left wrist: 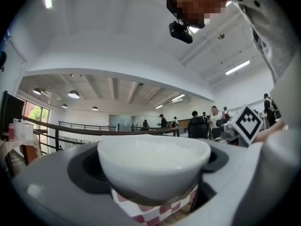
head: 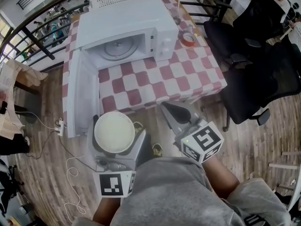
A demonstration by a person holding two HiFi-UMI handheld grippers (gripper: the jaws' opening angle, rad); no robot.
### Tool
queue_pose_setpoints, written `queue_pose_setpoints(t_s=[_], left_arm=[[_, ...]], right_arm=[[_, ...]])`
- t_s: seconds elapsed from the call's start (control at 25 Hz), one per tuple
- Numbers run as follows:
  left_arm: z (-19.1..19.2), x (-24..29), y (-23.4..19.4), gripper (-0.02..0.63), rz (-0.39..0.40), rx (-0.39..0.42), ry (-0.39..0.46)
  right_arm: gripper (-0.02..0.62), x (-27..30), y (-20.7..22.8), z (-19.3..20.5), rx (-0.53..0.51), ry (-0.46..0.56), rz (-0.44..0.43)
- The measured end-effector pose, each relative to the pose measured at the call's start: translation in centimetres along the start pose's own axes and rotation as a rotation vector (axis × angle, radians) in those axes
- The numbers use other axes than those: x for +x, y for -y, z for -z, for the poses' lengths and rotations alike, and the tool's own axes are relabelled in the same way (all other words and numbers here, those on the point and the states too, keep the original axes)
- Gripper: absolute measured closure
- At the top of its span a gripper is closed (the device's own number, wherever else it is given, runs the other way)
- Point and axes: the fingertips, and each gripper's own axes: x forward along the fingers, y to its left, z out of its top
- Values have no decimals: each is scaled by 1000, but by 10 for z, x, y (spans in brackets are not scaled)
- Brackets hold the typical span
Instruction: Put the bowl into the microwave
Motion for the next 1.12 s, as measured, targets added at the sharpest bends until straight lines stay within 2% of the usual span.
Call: queue_pose_setpoints(t_s=[0.4,0.6,1.12], left_arm=[[8,38,-21,71,11,-22,-12],[17,65,-33,71,20,-40,-47],[16,132,-65,71,39,-37,-40]], right_arm=[[597,36,20,-4,10,-36,-1],[597,60,37,-10,10,-44,-2],[597,116,72,-29,18,-61,1]])
